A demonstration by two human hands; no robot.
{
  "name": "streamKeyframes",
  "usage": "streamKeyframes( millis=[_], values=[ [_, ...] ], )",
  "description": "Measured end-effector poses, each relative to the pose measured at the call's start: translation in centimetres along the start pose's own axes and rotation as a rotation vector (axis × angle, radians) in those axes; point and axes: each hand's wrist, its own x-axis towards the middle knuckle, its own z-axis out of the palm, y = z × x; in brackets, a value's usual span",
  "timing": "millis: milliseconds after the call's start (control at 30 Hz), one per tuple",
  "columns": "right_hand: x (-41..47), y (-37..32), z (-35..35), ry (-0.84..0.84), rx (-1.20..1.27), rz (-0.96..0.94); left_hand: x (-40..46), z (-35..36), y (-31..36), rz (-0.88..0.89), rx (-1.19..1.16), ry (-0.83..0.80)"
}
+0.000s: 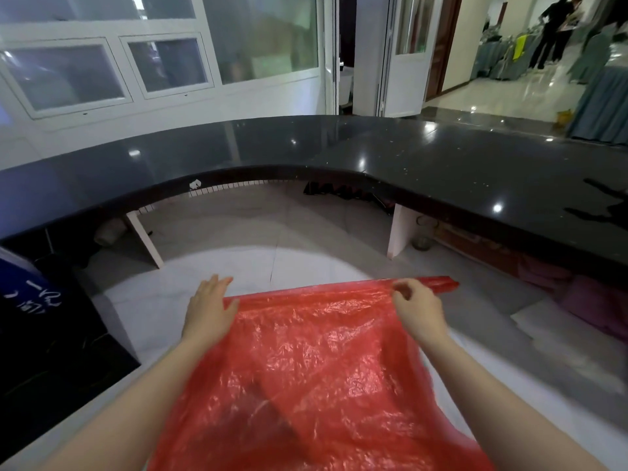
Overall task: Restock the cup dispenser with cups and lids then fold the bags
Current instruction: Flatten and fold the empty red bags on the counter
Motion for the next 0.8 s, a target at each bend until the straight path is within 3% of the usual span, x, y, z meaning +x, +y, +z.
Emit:
streamKeyframes(
  millis=[133, 267, 433, 567, 800],
  values=[
    [-1.4, -1.9, 4.7, -0.195, -0.197, -0.180, 0.0, 2.6, 1.3, 0.039, 0.216, -0.204],
    [-1.0, -3.6, 9.2, -0.285, -0.297, -0.362, 0.6, 5.0, 3.1, 0.110, 0.311, -0.368],
    [0.8, -3.2, 12.4, -0.373, -0.549, -0.480, 0.1, 7.6, 3.3, 0.076, 0.215, -0.477],
    [1.1, -0.4, 13.8, -0.495, -0.708, -0.412, -0.1, 8.3, 2.2, 0.126, 0.252, -0.466],
    [4.5, 3.7, 11.0, -0.413, -0.791, -0.280, 1.8, 7.7, -1.4, 0.057, 0.321, -0.420]
  ],
)
